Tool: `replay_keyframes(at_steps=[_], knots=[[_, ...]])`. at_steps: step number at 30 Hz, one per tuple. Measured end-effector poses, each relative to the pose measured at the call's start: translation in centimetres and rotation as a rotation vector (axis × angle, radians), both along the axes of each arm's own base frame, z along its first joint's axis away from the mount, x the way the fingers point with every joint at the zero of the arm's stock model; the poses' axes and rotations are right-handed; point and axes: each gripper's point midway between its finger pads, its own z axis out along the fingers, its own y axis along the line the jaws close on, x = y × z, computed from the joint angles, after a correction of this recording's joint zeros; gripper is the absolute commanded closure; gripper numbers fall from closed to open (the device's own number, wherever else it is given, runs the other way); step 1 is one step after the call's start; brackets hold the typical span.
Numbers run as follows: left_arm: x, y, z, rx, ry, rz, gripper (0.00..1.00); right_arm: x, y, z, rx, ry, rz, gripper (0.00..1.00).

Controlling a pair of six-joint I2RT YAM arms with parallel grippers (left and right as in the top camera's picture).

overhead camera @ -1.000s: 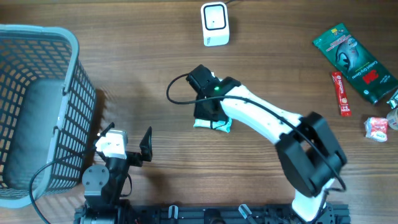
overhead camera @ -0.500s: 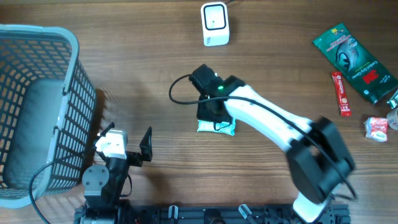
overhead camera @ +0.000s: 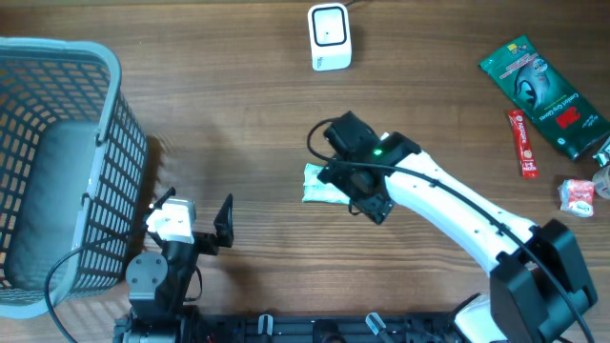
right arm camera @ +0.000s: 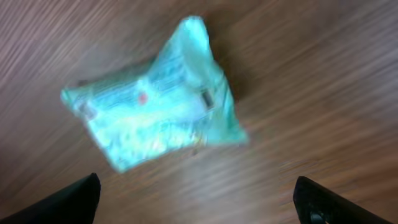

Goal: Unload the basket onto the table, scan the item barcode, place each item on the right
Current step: 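Grasp the teal wipes pack with right gripper and lift it, then hold the teal wipes pack's barcode before the scanner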

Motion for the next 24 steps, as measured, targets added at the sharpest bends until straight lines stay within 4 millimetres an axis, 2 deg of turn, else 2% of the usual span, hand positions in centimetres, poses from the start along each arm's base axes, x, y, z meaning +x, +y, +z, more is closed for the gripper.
replay_keyframes(at_steps=[3, 6, 10, 15, 19, 21, 24], knots=[[0.0, 0.0, 0.0, 0.0, 0.0, 0.0, 0.0, 1.7, -0.9, -1.1, 0.059, -0.042, 0.063, 0.0], [0.0, 0.0, 0.0, 0.0, 0.0, 0.0, 0.0, 2.9, -0.3, -1.3, 0.148, -0.095, 0.178, 0.0], [0.0, 0.0, 0.0, 0.0, 0.0, 0.0, 0.0, 1.9, 1.2, -1.9, 0.238, -0.093, 0.316, 0.04], [0.0, 0.0, 0.0, 0.0, 0.0, 0.0, 0.0, -0.2, -0.3, -4.9, 0.172, 0.01, 0.34, 0.04], [0.0, 0.0, 0.0, 0.0, 0.0, 0.0, 0.0, 0.5, -0.3, -5.1, 0.165, -0.017, 0.351, 0.04], [0.0, 0.0, 0.0, 0.0, 0.0, 0.0, 0.0, 1.0, 0.0, -5.0, 0.172, -0.041, 0.36, 0.12], [0.0, 0.0, 0.0, 0.0, 0.0, 0.0, 0.0, 1.4, 0.2, -5.1, 0.176, -0.057, 0.369, 0.4]])
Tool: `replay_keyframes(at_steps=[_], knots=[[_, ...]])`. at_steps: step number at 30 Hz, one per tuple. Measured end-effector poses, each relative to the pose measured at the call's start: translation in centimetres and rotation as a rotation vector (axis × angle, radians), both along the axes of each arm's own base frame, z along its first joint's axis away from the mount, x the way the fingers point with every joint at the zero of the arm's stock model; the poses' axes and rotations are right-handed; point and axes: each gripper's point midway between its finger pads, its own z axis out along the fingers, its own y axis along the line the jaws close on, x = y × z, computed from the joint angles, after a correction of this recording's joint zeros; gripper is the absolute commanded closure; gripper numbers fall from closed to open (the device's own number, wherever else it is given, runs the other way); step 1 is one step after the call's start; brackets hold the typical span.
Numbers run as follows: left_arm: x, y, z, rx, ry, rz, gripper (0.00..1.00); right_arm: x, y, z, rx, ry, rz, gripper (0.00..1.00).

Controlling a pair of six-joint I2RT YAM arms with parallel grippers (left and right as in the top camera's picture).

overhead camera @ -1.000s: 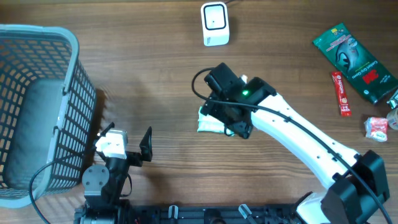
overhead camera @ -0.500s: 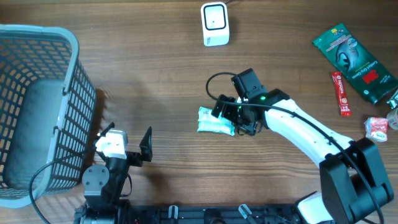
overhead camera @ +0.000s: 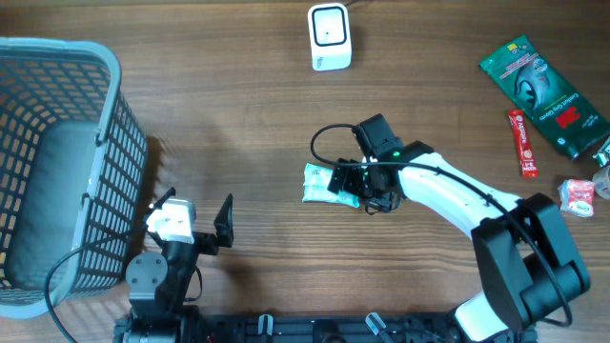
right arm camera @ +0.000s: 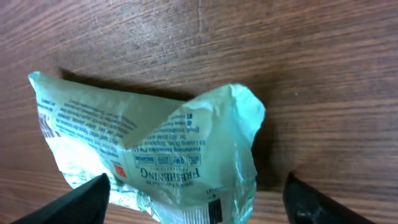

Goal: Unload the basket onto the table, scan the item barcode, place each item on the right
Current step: 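Hold the teal wipes pack's barcode before the scanner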

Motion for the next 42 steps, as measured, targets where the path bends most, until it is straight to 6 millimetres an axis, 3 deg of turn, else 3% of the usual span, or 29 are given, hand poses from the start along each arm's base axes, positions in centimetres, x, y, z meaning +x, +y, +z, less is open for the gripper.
replay_keyframes(at_steps=[2, 4, 5, 8, 14, 18, 22, 26, 30, 33, 37, 42], knots=[[0.0, 0.0, 0.0, 0.0, 0.0, 0.0, 0.0, 0.0, 0.1, -0.2, 0.005, 0.004, 0.005, 0.59], [0.0, 0.0, 0.0, 0.0, 0.0, 0.0, 0.0, 0.2, 0.5, -0.2, 0.023, -0.005, 0.023, 0.91], [0.0, 0.0, 0.0, 0.0, 0.0, 0.0, 0.0, 0.4, 0.7, -0.1, 0.031, -0.017, 0.035, 0.96], [0.0, 0.0, 0.0, 0.0, 0.0, 0.0, 0.0, 2.0, 2.3, 0.9, 0.11, -0.115, 0.117, 0.96], [0.0, 0.0, 0.0, 0.0, 0.0, 0.0, 0.0, 2.6, 2.7, 2.6, 0.284, -0.164, 0.252, 0.95], [0.0, 0.0, 0.0, 0.0, 0.0, 0.0, 0.0, 3.2, 2.1, 7.2, 0.509, -0.268, 0.348, 0.95], [0.0, 0.0, 0.0, 0.0, 0.0, 0.0, 0.0, 2.1, 1.9, 11.7, 0.638, -0.317, 0.383, 0.95], [0.0, 0.0, 0.0, 0.0, 0.0, 0.0, 0.0, 0.5, 1.8, 14.1, 0.652, -0.328, 0.399, 0.95], [0.0, 0.0, 0.0, 0.0, 0.0, 0.0, 0.0, 0.6, 0.1, 15.6, 0.48, -0.44, 0.374, 0.95], [0.0, 0.0, 0.0, 0.0, 0.0, 0.0, 0.0, 2.5, -2.4, 16.2, 0.19, -0.59, 0.303, 0.95], [0.0, 0.0, 0.0, 0.0, 0.0, 0.0, 0.0, 7.0, -4.2, 19.0, -0.124, -0.868, 0.222, 0.95], [0.0, 0.0, 0.0, 0.0, 0.0, 0.0, 0.0, 12.9, -4.0, 22.1, -0.315, -1.16, 0.227, 0.95]])
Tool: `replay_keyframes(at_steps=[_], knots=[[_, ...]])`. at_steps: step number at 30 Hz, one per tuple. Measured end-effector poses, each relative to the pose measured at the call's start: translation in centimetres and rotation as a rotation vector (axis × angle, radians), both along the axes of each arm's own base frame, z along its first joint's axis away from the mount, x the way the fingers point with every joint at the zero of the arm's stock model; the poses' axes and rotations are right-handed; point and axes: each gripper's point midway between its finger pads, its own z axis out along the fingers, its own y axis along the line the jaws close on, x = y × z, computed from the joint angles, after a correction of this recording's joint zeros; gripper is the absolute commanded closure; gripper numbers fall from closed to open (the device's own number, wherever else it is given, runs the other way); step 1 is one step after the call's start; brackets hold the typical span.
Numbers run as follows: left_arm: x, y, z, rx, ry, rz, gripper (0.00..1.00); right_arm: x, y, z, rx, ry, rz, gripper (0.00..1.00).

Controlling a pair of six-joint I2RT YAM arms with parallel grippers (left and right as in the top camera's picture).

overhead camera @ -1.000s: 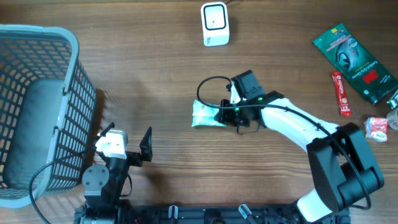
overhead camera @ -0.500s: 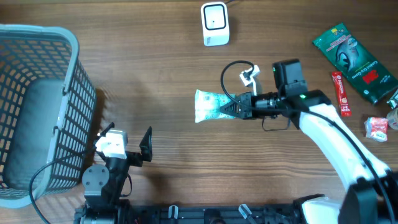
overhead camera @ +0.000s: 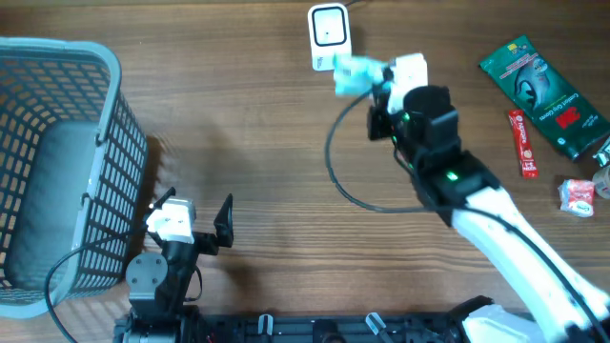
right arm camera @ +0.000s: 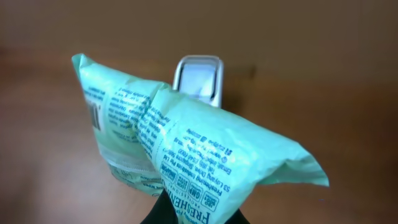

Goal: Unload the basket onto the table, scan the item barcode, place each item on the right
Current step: 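Hold the teal wipes pack's barcode before the scanner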

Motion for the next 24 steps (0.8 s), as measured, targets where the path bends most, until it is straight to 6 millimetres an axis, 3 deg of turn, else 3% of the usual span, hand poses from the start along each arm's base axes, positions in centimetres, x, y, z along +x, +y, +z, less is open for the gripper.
replay_keyframes(at_steps=[6, 9, 16, 20, 24], knots=[[0.0, 0.0, 0.0, 0.0, -0.001, 0.0, 0.0, 7.0, -0.3, -1.2, -0.251, -0.276, -0.096, 0.95], [0.0, 0.0, 0.0, 0.0, -0.002, 0.0, 0.0, 8.9, -0.4, -1.8, -0.364, -0.373, -0.132, 0.95], [0.0, 0.0, 0.0, 0.0, -0.001, 0.0, 0.0, 14.4, 0.8, -7.2, -0.63, -0.354, -0.146, 0.95], [0.0, 0.0, 0.0, 0.0, -0.001, 0.0, 0.0, 16.8, 2.3, -6.1, -0.671, -0.392, -0.153, 0.95], [0.0, 0.0, 0.0, 0.0, -0.001, 0.0, 0.0, 17.7, 3.4, -4.7, -0.81, -0.447, -0.13, 0.95]])
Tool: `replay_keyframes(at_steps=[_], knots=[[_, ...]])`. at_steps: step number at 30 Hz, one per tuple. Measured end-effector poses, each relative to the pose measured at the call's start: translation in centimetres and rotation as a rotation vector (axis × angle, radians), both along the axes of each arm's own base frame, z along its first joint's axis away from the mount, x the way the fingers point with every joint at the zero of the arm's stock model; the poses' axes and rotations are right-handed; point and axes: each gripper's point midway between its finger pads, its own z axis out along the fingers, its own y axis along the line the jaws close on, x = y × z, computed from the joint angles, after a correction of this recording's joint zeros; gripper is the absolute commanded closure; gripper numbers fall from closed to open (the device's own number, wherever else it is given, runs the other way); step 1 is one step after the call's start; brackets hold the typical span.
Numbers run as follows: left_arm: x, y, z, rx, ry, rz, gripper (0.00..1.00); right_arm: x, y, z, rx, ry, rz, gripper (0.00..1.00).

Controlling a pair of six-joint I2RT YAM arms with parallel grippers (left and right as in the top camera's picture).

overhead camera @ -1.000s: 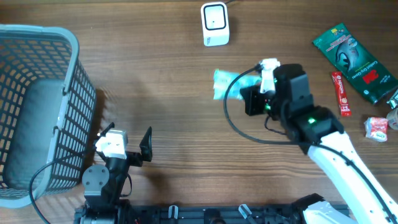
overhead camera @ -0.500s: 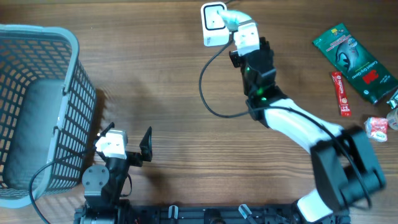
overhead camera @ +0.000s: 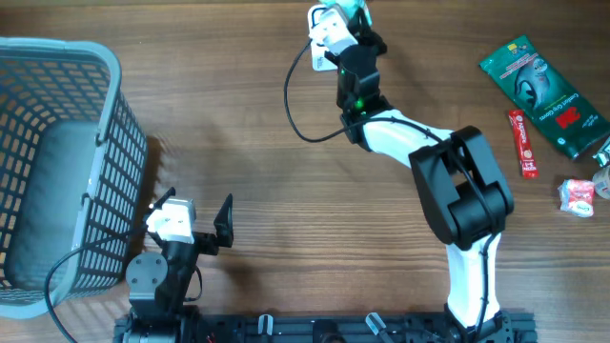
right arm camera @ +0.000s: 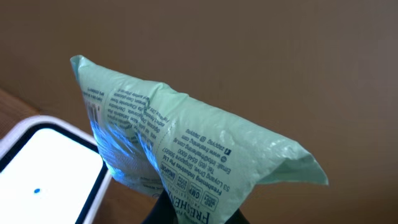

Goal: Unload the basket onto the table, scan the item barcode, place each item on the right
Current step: 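Hold the teal wipes pack's barcode before the scanner, then carry the wipes pack to the right edge and release it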

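A pale green packet (right arm camera: pixel 186 149) with printed text is pinched at its lower edge by my right gripper (right arm camera: pixel 193 214), which is shut on it. The packet hangs close over the white barcode scanner (right arm camera: pixel 43 168), and blue light falls on its left side. From overhead, the right gripper (overhead camera: pixel 348 21) reaches to the table's far edge and covers most of the scanner, with the packet (overhead camera: pixel 355 10) at its tip. My left gripper (overhead camera: pixel 195 217) rests open near the front left, far from the packet.
A grey mesh basket (overhead camera: pixel 57 57) stands at the left. At the far right lie a green snack bag (overhead camera: pixel 543 81), a red tube (overhead camera: pixel 521 143) and a small white packet (overhead camera: pixel 577 195).
My right gripper has moved left and farther back with the packet, from beside the scanner to right over it. Blue light now shows on the packet. The left arm has not moved.
The packet lay on the table's middle with my right gripper open above it, then lower around it. Later the gripper was shut on the packet and held it up near the scanner. Now the packet is directly at the scanner's face.
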Motion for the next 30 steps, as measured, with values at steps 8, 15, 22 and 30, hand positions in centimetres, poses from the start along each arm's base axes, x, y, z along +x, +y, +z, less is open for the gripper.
replay_keyframes(at_steps=[8, 15, 22, 30], knots=[[0.0, 0.0, 0.0, 0.0, 0.0, 0.0, 0.0, -0.6, 0.7, -2.9, -0.24, 0.079, -0.031, 0.96], [0.0, 0.0, 0.0, 0.0, 0.0, 0.0, 0.0, -1.1, -3.7, -1.6, -0.234, 0.06, -0.267, 0.96], [0.0, 0.0, 0.0, 0.0, 0.0, 0.0, 0.0, -2.8, -23.4, 2.0, -0.21, 0.078, -0.815, 0.96], [0.0, 0.0, 0.0, 0.0, 0.0, 0.0, 0.0, -12.6, -47.1, -1.9, -0.206, 0.341, -1.357, 0.96]])
